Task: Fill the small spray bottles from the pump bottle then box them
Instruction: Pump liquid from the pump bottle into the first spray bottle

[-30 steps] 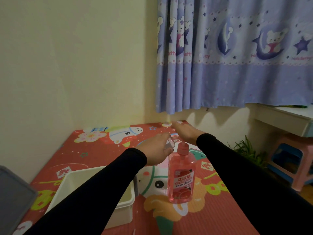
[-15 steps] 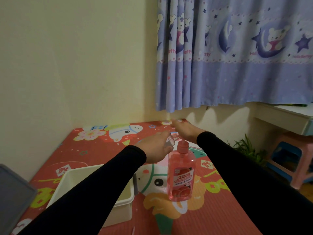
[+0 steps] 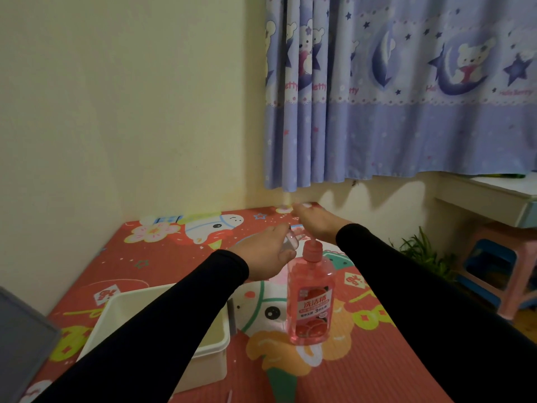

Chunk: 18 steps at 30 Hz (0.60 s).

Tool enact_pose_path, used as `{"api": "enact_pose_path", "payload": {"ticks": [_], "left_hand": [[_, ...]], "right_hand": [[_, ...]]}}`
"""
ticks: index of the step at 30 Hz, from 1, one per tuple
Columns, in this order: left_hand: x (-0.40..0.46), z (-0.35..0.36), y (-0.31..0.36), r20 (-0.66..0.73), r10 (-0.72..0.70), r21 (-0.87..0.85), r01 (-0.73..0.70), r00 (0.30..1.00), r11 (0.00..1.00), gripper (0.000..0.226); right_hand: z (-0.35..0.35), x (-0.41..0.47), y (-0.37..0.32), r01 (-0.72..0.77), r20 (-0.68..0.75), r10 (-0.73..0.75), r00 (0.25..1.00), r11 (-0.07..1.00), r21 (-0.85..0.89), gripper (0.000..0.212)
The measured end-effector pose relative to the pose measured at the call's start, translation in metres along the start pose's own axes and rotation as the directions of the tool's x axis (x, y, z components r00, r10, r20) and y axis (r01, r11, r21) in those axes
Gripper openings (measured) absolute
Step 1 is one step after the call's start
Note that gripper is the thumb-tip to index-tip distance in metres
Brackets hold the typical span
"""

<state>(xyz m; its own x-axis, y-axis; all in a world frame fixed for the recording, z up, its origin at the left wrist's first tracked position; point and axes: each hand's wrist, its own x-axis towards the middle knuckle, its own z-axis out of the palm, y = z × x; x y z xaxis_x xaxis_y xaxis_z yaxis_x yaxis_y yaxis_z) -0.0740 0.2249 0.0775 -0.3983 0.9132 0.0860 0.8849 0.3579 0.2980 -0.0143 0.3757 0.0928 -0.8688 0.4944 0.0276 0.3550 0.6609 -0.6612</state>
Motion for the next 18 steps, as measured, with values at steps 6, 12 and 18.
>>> {"api": "enact_pose_path", "payload": {"ticks": [6, 12, 18], "left_hand": [[-0.002, 0.011, -0.001, 0.049, -0.025, 0.028, 0.024, 0.999, 0.999, 0.044], [-0.001, 0.0, 0.003, 0.023, -0.015, 0.017, 0.014, 1.0, 1.0, 0.043], [-0.002, 0.006, 0.002, 0.053, -0.025, 0.046, 0.023, 0.998, 0.999, 0.044]], "right_hand": [[0.012, -0.001, 0.006, -0.065, 0.03, 0.066, 0.997, 0.998, -0.026, 0.062], [-0.001, -0.003, -0.001, -0.035, -0.003, 0.035, 0.999, 0.999, 0.018, 0.057], [0.008, -0.001, 0.006, -0.046, 0.023, 0.048, 0.999, 0.997, -0.064, 0.044]]}}
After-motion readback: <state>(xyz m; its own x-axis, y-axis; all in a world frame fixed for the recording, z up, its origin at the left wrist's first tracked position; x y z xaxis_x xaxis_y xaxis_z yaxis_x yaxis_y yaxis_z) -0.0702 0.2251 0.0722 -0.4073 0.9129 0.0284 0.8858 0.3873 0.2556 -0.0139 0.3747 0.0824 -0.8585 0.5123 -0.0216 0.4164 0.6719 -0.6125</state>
